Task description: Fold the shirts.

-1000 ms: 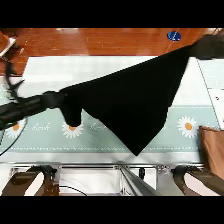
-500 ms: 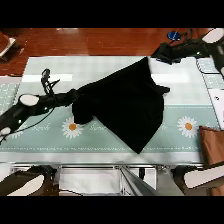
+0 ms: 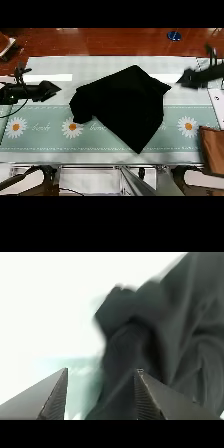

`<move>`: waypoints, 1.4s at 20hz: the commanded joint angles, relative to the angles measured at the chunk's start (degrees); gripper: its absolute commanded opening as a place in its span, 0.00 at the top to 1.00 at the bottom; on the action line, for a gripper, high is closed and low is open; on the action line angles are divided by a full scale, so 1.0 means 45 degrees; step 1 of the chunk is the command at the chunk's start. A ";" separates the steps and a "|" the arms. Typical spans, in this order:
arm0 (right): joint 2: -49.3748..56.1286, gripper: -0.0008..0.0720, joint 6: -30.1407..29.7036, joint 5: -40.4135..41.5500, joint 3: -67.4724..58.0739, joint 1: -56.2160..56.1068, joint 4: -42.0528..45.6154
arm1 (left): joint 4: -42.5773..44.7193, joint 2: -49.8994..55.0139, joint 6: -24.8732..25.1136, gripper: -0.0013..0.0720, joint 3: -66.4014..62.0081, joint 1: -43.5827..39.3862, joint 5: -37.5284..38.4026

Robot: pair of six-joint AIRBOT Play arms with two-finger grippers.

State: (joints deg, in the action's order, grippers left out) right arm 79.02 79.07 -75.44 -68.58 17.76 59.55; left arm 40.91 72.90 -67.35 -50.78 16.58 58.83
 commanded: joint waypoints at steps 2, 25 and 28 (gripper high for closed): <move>-0.3419 0.43 -0.0369 0.0806 0.6785 0.0121 -0.0733 | -0.0850 0.1379 0.1297 0.29 0.0277 -0.0393 0.1127; -0.1627 0.79 -0.0641 0.5785 0.8048 -0.6348 -0.5387 | -0.3075 0.3871 0.3385 0.96 -0.0529 -0.2346 0.1889; -0.1258 0.95 -0.1622 0.5158 0.6421 -0.6135 -0.5115 | -0.3803 0.3458 0.2769 0.96 -0.1166 -0.2312 0.1375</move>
State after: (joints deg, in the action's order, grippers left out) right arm 71.66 76.23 -52.01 -34.06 -10.31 39.09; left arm 26.44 89.69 -52.99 -54.06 6.13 66.96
